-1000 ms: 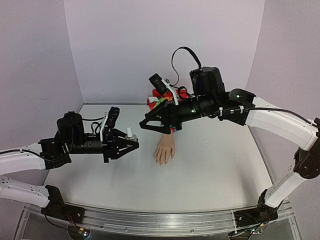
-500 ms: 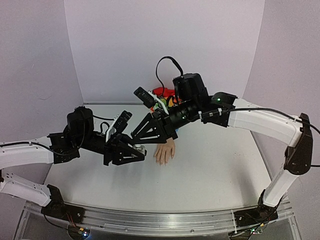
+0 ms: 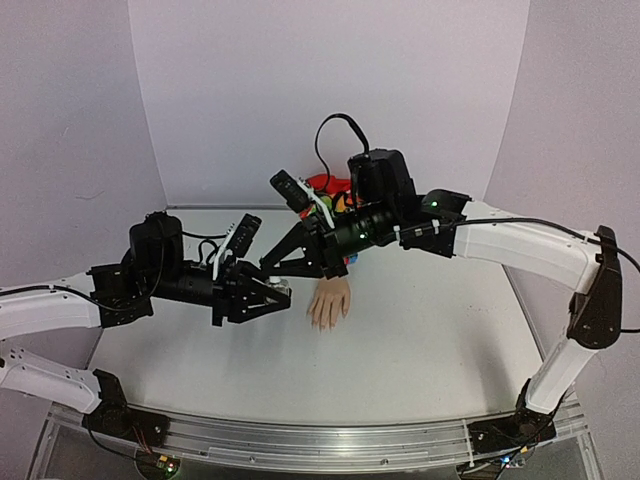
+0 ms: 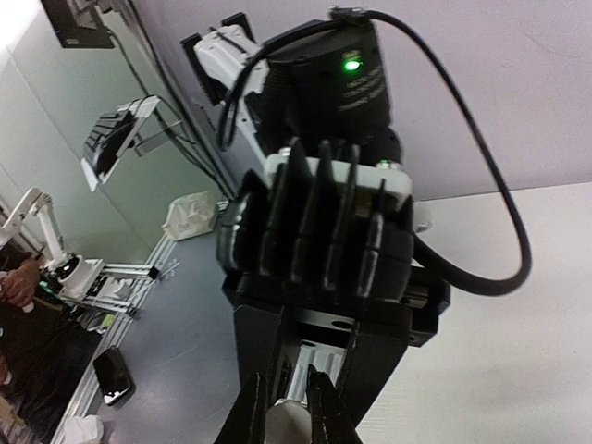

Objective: Paint the nails

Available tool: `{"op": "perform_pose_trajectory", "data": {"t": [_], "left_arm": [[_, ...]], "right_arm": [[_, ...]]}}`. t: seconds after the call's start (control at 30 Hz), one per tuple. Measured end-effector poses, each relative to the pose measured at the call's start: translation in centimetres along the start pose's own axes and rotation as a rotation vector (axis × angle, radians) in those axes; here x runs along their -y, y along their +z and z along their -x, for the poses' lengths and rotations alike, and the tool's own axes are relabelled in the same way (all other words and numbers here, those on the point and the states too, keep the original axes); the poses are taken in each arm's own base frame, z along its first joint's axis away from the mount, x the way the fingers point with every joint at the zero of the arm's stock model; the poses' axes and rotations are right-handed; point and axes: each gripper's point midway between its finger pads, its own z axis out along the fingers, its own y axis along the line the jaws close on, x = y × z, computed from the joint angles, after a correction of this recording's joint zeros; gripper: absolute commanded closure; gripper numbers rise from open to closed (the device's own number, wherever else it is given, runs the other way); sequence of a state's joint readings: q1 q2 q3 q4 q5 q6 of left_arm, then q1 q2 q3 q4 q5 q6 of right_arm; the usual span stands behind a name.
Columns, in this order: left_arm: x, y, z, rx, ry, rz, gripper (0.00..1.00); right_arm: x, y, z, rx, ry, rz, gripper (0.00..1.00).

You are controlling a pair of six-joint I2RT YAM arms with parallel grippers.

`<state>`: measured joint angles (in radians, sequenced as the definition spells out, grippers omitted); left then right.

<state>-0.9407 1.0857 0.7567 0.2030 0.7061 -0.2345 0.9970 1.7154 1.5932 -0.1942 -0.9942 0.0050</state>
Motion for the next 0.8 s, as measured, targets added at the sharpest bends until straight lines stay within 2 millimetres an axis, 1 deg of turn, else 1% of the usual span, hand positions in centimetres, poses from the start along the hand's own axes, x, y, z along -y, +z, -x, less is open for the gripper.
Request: {"op": "perform_pose_trajectory", "data": {"t": [0.07, 0.13, 0.2, 0.23, 0.3, 0.33, 0.37, 0.4, 0.47, 0.53, 0.6, 0.67, 0.73, 0.8], "left_arm": [[-1.9, -0.4, 0.0, 0.007, -0.006, 0.131, 1.0], [-4.5, -1.1, -0.1, 0.011, -0.012, 0.296, 1.0], [-7.8, -2.0, -0.2, -0.004, -0.029, 0.493, 1.0], [-9.1, -2.3, -0.2, -0.016, -0.033, 0.572, 1.0], [-11.6, -2.9, 0.0, -0.039, -0.033, 0.714, 1.0], [-12.5, -3.2, 0.1, -0.046, -0.029, 0.767, 1.0], [-12.9, -3.2, 0.1, -0.05, -0.024, 0.792, 1.0], [-13.2, -3.2, 0.1, -0.053, -0.019, 0.811, 1.0], [-13.4, -3.3, 0.0, -0.054, -0.013, 0.829, 1.0], [-14.1, -4.1, 0.3, -0.041, -0.012, 0.877, 1.0], [-14.7, -5.1, -0.1, -0.027, -0.016, 0.9, 1.0], [-14.3, -5.5, -0.2, -0.003, -0.011, 0.874, 1.0], [-12.7, -5.1, -0.2, 0.026, 0.003, 0.781, 1.0], [-10.4, -4.3, -0.1, 0.048, 0.024, 0.649, 1.0]], "right_arm": [[1.6, 0.0, 0.0, 0.011, 0.012, -0.094, 1.0], [4.0, -0.1, 0.1, 0.025, 0.031, -0.247, 1.0], [7.1, -0.2, 0.1, 0.031, 0.063, -0.479, 1.0], [8.6, -0.3, 0.2, 0.035, 0.085, -0.615, 1.0], [10.9, -0.7, 0.5, 0.064, 0.138, -0.844, 0.99], [11.7, -1.1, 0.6, 0.09, 0.164, -0.945, 0.95], [12.1, -1.2, 0.6, 0.106, 0.182, -0.999, 0.87], [12.4, -1.4, 0.5, 0.121, 0.2, -1.047, 0.79], [12.4, -1.4, 0.2, 0.122, 0.221, -1.088, 0.58], [12.1, -1.7, -0.4, 0.094, 0.231, -1.114, 0.44], [11.7, -2.0, -0.5, 0.073, 0.231, -1.103, 0.4], [11.0, -2.3, -0.7, 0.056, 0.236, -1.046, 0.37], [9.5, -2.6, -1.6, 0.025, 0.238, -0.928, 0.33], [7.6, -3.1, -2.1, 0.013, 0.231, -0.808, 0.31]]}}
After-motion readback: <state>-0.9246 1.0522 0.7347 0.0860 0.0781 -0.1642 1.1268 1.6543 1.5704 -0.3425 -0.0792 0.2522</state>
